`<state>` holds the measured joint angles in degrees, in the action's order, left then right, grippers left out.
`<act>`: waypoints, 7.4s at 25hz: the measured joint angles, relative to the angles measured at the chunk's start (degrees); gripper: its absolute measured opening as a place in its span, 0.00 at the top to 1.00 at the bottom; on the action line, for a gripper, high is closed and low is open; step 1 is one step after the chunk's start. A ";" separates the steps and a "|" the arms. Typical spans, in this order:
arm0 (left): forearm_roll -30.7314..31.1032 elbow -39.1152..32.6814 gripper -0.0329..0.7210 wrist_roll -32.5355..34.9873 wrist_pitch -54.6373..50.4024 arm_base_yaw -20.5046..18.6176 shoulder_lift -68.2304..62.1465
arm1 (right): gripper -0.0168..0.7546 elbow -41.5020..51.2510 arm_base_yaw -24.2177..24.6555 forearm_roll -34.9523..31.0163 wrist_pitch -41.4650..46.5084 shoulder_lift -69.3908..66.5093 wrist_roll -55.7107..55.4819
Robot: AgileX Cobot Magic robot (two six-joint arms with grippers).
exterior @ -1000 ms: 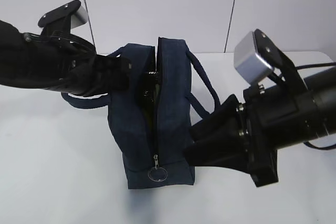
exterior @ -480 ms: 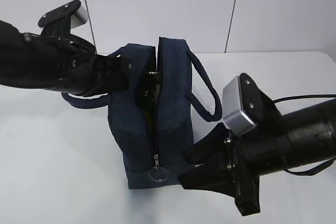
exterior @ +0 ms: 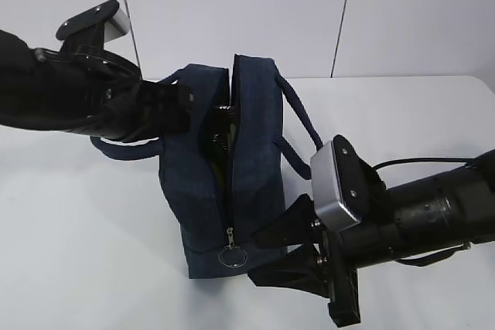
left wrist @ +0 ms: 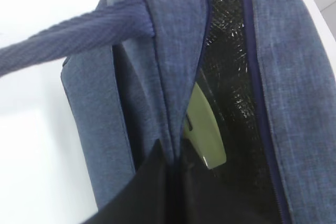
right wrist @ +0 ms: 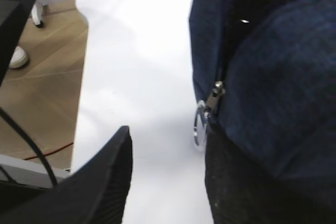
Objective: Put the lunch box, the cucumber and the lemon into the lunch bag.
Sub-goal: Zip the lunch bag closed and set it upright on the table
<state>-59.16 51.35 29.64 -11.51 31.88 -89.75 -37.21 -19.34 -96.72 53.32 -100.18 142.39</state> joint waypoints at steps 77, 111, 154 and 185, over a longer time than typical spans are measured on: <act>0.00 0.00 0.96 0.12 0.00 0.00 0.00 | 0.55 -7.92 -6.41 -6.71 -0.28 -11.14 -10.34; 0.00 0.00 0.96 0.12 0.00 0.00 0.00 | 0.66 -8.44 -3.60 -6.51 -0.48 -11.14 -17.77; 2.00 0.00 0.46 0.12 -1.71 0.00 0.00 | 0.99 -8.44 -3.47 -6.62 -3.24 -11.14 -19.11; 0.29 -20.22 0.18 17.11 12.52 11.44 18.41 | 1.00 -8.44 -3.47 -6.62 -2.18 -11.14 -21.60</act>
<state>-58.87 31.12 46.75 1.01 43.32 -71.35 -45.65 -22.81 -103.34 51.13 -111.32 120.79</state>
